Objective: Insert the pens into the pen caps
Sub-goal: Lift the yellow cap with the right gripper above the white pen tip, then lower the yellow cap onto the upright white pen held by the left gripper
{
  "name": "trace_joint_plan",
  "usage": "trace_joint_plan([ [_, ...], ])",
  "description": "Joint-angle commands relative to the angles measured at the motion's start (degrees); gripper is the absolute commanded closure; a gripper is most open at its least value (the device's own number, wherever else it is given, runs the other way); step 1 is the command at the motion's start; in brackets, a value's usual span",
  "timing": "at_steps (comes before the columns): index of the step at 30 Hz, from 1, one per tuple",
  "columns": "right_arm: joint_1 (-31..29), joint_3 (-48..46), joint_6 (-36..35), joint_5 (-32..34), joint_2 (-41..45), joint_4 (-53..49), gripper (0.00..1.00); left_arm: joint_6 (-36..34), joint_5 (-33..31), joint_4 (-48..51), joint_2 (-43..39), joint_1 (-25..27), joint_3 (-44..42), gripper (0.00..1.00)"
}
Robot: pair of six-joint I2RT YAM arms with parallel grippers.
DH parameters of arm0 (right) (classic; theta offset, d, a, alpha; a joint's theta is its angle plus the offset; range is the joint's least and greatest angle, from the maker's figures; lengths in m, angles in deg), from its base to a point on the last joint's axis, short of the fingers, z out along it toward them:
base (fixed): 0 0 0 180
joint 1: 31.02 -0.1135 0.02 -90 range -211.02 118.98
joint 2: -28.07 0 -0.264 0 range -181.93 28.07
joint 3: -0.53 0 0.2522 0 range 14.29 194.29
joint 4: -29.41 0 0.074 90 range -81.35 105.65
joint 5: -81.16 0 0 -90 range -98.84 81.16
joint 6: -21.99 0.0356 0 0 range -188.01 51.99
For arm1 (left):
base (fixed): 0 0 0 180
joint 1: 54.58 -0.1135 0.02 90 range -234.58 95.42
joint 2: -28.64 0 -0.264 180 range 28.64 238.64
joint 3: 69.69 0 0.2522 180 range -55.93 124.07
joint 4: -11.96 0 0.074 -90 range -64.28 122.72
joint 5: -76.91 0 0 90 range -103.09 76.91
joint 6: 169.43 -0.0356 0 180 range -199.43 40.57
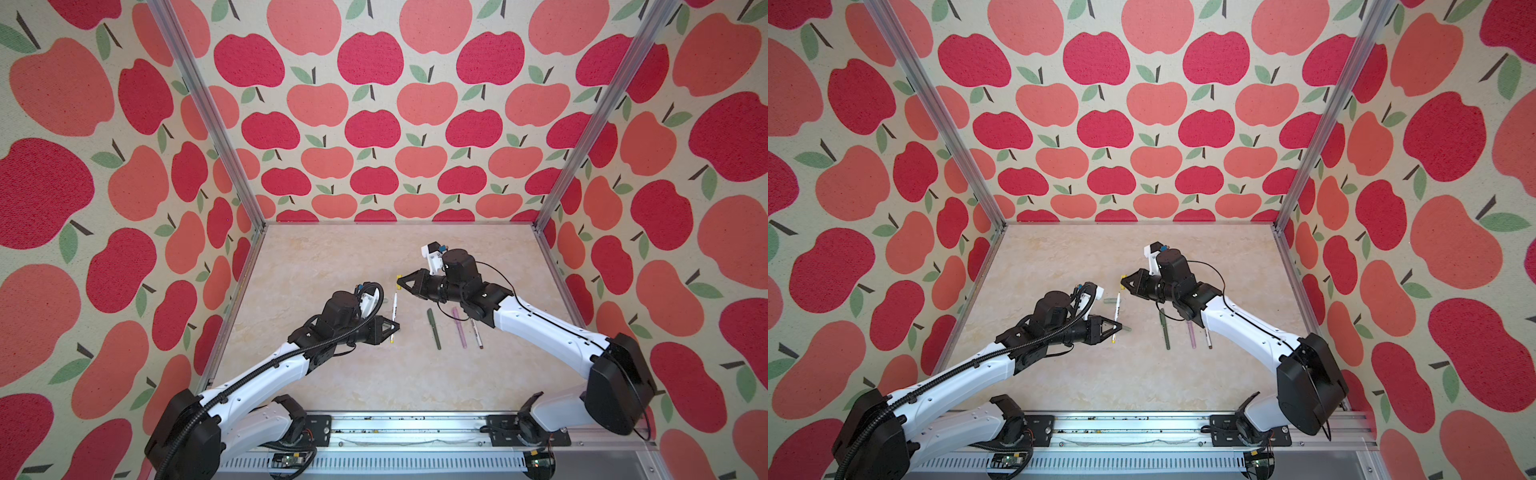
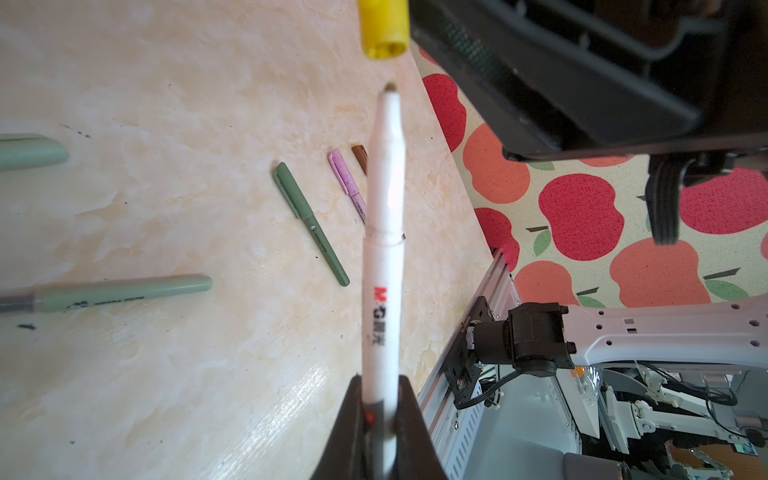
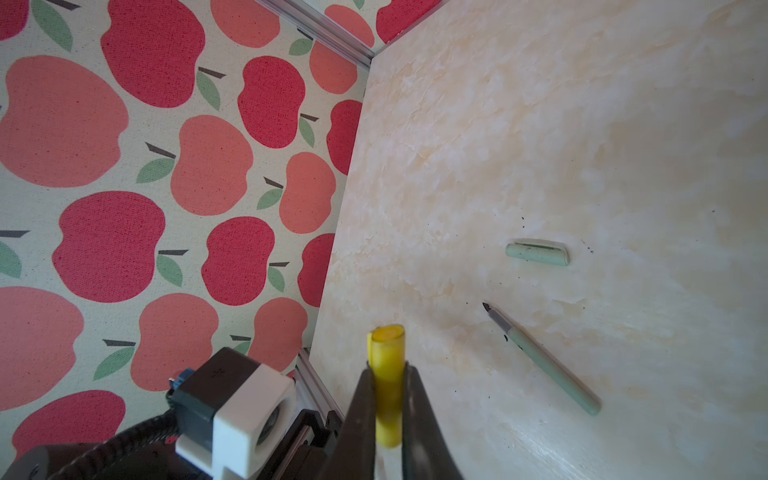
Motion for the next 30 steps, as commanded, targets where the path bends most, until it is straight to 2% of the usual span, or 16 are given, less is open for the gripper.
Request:
trace_joint_plan([
  [1, 0.1, 0.1, 0.8, -0.8, 1.0, 1.2, 0.93, -1.1, -1.2, -0.2, 0.1, 0.2, 1.2, 1.0],
  [21, -1.9, -0.3, 1.2, -1.8, 1.0, 2.0, 0.94, -1.2, -1.8, -0.2, -0.2, 0.2, 1.0, 1.0],
  [30, -2.2, -0.6, -0.7, -0.5, 1.5, 0.0, 0.94, -1.1, -2.2, 0.0, -0.7, 0.2, 1.0, 1.0],
])
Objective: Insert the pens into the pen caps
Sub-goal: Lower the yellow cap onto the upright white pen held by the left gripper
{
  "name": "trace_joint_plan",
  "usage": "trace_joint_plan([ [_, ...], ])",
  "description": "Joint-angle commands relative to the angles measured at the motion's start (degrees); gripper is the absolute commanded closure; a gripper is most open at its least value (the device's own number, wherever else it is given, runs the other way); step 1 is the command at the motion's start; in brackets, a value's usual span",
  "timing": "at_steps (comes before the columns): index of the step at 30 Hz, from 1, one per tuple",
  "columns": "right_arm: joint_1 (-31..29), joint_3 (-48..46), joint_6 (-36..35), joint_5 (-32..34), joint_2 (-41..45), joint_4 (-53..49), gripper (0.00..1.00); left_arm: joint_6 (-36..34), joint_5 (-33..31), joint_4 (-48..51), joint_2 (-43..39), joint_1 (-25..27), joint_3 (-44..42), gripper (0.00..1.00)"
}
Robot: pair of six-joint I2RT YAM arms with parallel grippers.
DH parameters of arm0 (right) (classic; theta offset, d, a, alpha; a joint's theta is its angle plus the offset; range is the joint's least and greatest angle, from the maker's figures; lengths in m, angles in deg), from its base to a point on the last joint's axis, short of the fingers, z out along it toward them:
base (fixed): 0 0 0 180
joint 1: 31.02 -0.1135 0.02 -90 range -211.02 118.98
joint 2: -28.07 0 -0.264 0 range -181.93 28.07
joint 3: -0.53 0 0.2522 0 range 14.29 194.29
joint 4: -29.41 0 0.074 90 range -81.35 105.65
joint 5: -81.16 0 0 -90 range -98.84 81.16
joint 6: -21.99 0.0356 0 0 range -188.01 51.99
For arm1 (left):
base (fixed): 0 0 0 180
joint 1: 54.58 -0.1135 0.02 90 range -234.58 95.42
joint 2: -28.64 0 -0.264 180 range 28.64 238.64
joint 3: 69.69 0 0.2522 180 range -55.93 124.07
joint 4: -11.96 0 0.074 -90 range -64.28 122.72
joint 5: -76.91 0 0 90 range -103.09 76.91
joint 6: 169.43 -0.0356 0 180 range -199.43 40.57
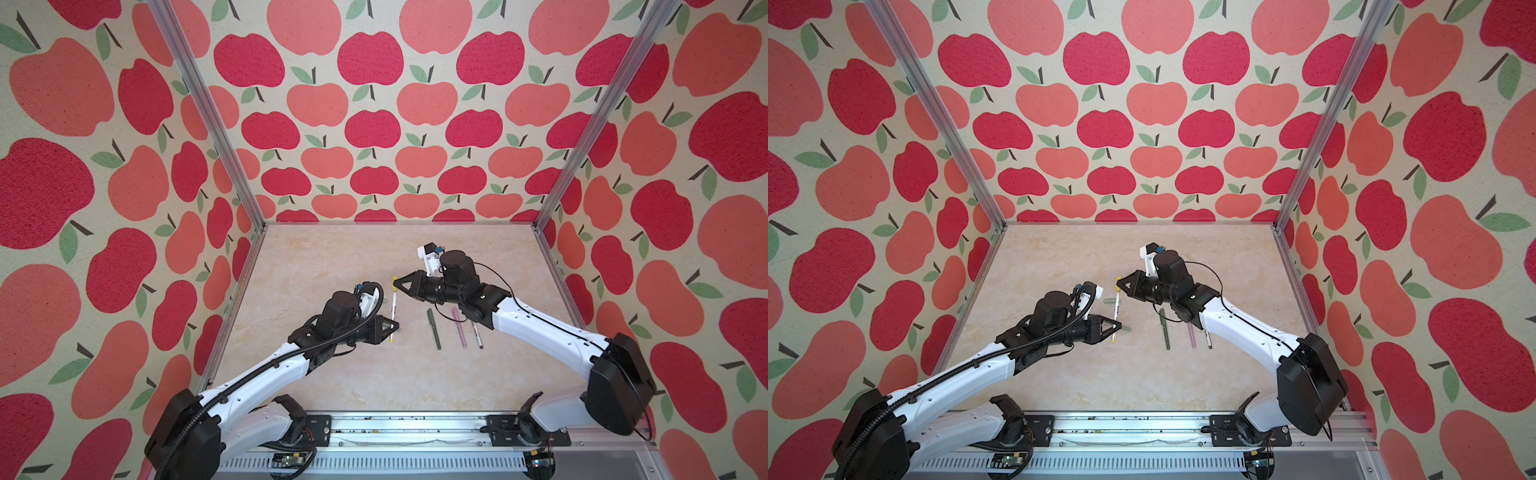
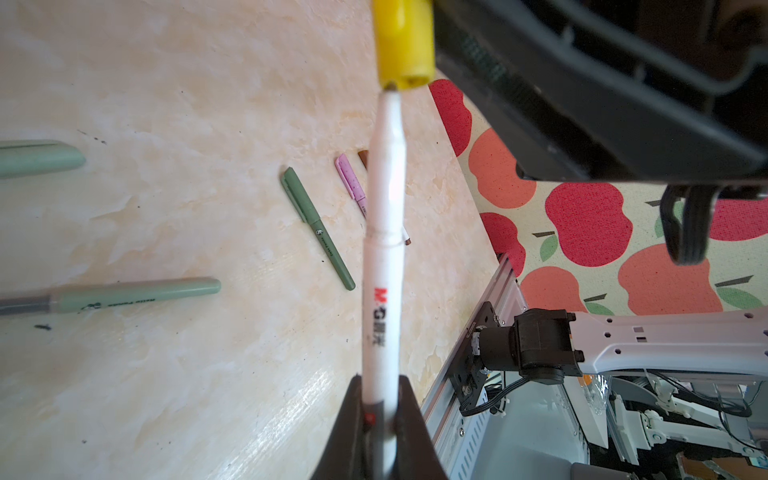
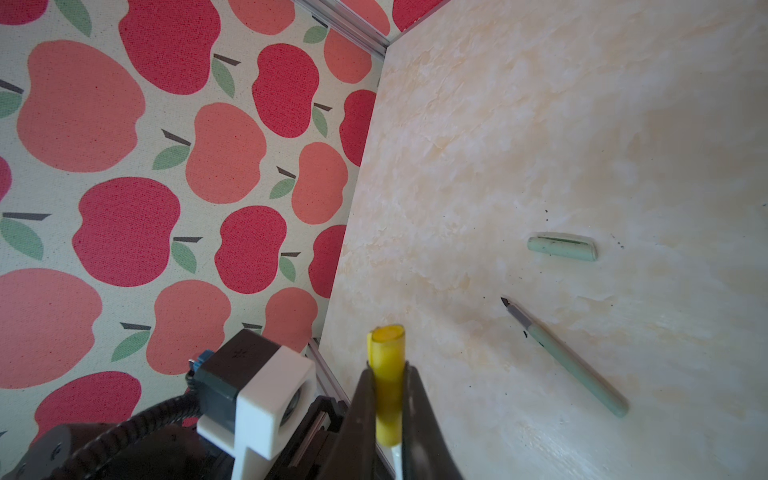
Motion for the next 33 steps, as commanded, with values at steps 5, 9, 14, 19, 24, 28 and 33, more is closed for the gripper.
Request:
trace_joint_plan([
  [5, -1.3, -0.5, -3.0, 1.5, 1.8, -2.7, 0.95, -1.2, -1.1, 0.1, -1.0, 0.2, 1.0, 1.0],
  [9, -1.8, -0.3, -4.3, 2.5, 1.9, -3.9, 0.95, -1.3, -1.3, 0.4, -1.0, 0.2, 1.2, 1.0],
  [14, -2.8, 0.2, -6.4, 4.3, 2.3, -5.8, 0.95, -1.4, -1.4, 0.3, -1.0, 0.2, 1.3, 1.0],
  [19, -3.1, -0.3, -7.2, 5.3, 2.6, -6.4, 0.95, -1.3, -1.6, 0.3, -1.1, 0.1, 1.2, 1.0],
  [24, -3.2, -0.6, -7.5, 5.9, 2.9, -6.2, 0.95, -1.3, -1.5, 0.3, -1.2, 0.2, 1.1, 1.0],
  [28, -3.2, -0.8, -8.0, 6.5, 3.3, -6.3, 0.95, -1.2, -1.6, 0.3, -1.3, 0.2, 1.1, 1.0],
  [33, -3.6, -1.0, -8.5, 6.5, 3.2, -6.0, 0.95, -1.2, -1.5, 0.1, -1.2, 0.2, 1.1, 1.0],
])
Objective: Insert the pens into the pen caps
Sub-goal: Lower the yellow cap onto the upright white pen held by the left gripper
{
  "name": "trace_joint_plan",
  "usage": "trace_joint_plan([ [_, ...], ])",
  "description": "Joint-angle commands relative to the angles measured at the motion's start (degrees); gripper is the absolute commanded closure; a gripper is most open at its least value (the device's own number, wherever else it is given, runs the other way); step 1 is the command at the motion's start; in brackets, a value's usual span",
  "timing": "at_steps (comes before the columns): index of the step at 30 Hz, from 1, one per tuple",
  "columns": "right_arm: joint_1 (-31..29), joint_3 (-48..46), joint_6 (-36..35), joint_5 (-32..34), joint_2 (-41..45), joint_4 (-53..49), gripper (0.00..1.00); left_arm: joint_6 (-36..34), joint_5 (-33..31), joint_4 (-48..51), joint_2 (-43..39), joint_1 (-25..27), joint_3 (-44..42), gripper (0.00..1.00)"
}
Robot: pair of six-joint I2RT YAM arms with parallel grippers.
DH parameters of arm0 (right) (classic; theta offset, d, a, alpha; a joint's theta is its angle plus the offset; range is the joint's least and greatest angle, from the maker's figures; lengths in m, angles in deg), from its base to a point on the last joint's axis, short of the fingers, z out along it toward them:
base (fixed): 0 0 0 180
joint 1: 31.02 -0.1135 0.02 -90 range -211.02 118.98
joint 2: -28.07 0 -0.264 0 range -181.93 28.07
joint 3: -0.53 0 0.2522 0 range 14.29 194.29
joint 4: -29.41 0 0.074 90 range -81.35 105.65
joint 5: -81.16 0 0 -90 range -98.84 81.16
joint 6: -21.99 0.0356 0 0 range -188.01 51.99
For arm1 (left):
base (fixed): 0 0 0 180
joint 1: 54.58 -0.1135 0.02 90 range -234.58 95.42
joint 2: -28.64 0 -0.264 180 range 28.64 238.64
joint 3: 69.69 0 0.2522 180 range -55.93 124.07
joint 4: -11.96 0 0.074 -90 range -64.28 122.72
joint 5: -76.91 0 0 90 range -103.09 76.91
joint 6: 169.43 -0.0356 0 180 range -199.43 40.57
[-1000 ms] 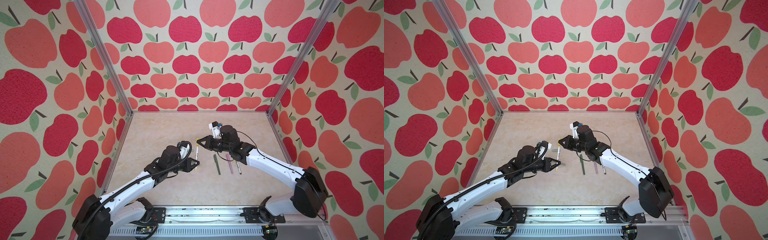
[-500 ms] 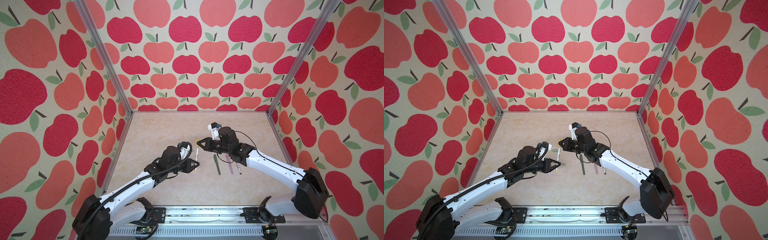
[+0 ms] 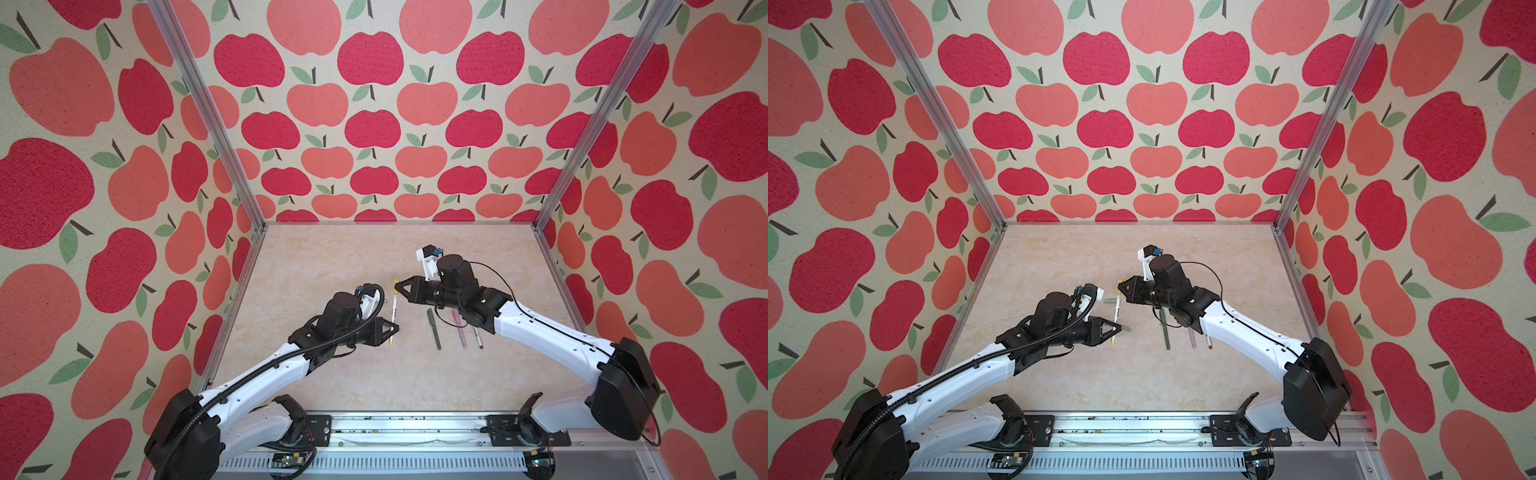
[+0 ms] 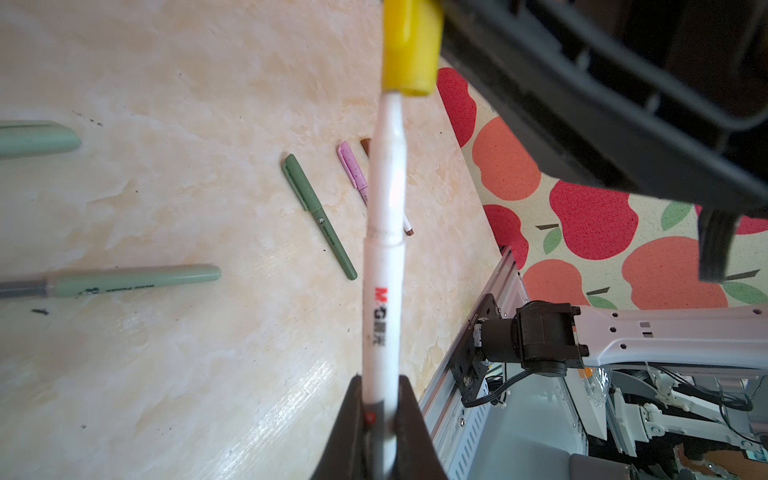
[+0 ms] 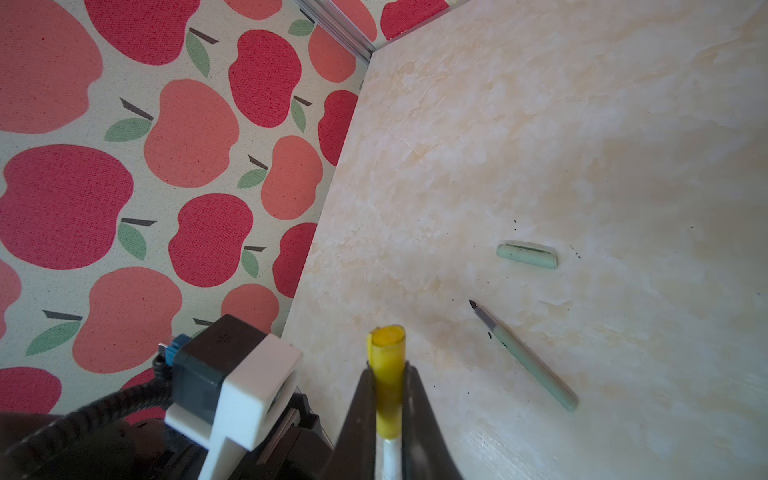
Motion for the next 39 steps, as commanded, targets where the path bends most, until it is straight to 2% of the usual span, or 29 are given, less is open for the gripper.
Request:
trace_joint_plan([
  [1, -1.0, -1.0, -1.7, -0.1, 1.4, -2.2, 0.96, -1.0, -1.5, -1.4, -1.1, -0.1, 1.1, 1.0],
  [17, -1.5, -2.3, -1.5, 1.1, 1.0, 0.0, 0.95, -0.9, -1.6, -1.7, -1.0, -0.1, 0.9, 1.0],
  [31, -3.9, -5.1, 0.5, 0.3, 2.1, -0.7, 0.95, -1.9, -5.7, -2.2, -3.6, -0.8, 1.4, 1.0],
  [36, -5.0, -6.7, 1.1, 0.1, 2.3, -0.2, 0.95, -3.0, -5.1, -2.7, -3.3, -1.9, 2.3, 1.0],
  [39, -5.2, -6.9, 1.0, -0.2, 2.7, -0.2, 0.9, -4.6, -2.9, -2.8, -2.9, -2.6, 2.9, 1.0],
])
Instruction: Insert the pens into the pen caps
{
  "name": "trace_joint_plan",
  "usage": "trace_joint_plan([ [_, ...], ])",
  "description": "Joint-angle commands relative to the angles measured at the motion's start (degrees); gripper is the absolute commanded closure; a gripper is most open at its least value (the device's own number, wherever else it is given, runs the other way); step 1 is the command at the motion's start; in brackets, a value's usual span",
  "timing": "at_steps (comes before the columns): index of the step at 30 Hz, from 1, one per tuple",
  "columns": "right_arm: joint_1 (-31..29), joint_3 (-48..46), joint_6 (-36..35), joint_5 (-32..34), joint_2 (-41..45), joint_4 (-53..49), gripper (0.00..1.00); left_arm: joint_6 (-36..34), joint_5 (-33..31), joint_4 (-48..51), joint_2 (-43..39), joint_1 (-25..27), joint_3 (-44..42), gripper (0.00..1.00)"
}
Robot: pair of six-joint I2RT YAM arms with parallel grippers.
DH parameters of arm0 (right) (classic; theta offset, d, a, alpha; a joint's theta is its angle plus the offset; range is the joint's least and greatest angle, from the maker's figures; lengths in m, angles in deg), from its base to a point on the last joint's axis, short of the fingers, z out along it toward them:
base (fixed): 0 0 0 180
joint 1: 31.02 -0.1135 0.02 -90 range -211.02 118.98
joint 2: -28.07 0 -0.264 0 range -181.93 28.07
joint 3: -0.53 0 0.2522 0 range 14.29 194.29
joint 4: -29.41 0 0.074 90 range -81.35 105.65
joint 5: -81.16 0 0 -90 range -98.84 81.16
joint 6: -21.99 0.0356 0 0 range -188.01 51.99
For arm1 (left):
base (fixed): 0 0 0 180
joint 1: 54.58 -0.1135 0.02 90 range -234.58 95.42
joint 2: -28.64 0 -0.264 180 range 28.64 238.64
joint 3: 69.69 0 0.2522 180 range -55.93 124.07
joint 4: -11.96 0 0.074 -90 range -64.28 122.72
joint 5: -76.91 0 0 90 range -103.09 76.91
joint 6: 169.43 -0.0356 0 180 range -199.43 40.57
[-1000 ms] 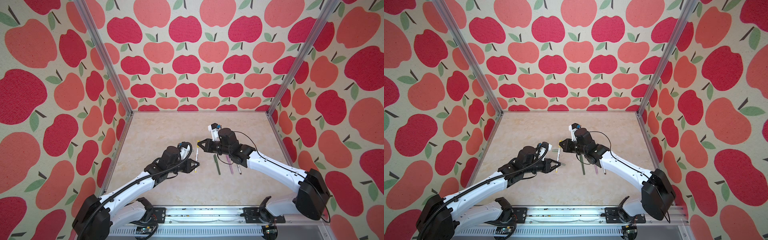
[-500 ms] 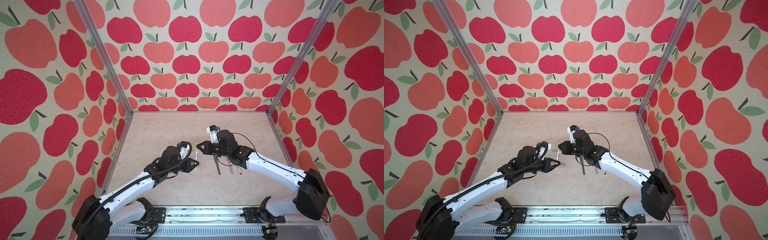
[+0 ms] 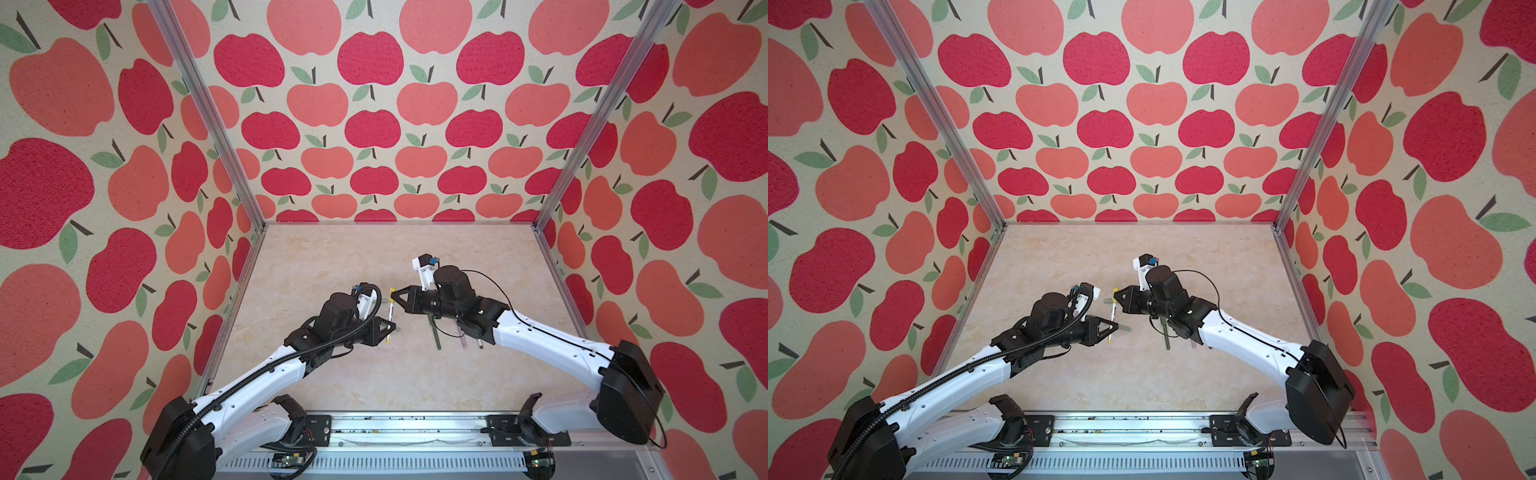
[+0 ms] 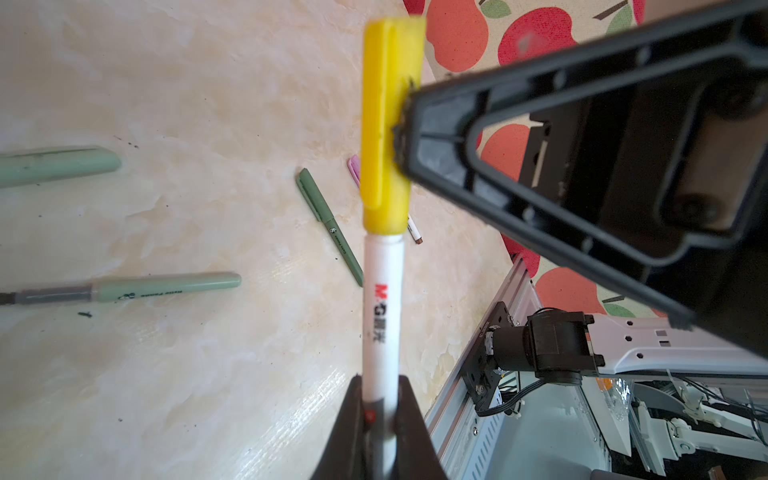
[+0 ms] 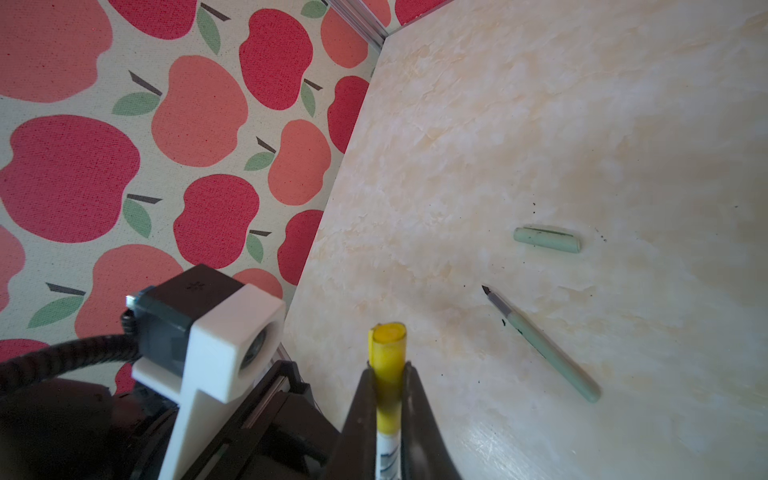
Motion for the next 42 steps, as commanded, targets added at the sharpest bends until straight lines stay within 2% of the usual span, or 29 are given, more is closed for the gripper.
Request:
trace_joint_plan([
  [1, -1.4, -2.0, -0.2, -2.2, 1.4, -5.0, 0.88, -3.5, 0.0, -4.1, -0.4, -1.8, 3.1, 1.0],
  [9, 0.8, 1.1, -7.4, -2.9, 8.4, -9.2, 0.61, -7.7, 7.2, 0.6, -1.6, -1.9, 2.5, 1.0],
  [17, 4.4, 2.2, -13.0, -8.1, 15.1, -12.0, 0.44, -10.0, 11.5, 2.4, -4.1, -1.9, 1.8, 1.0],
  [28, 4.8, 10.1, -13.2, -8.6, 7.5, -17.9, 0.43, -13.3, 7.7, 6.1, -3.9, -0.8, 3.6, 1.0],
  [36, 4.2, 12.3, -11.9, -9.9, 2.3, -17.3, 0.48, -12.8, 6.8, 4.8, -3.7, 0.2, 3.6, 1.0],
  [42, 3.8, 12.9, -11.6, -10.0, 1.0, -17.4, 0.57, -12.7, 6.6, 4.3, -3.6, 0.6, 3.5, 1.0],
])
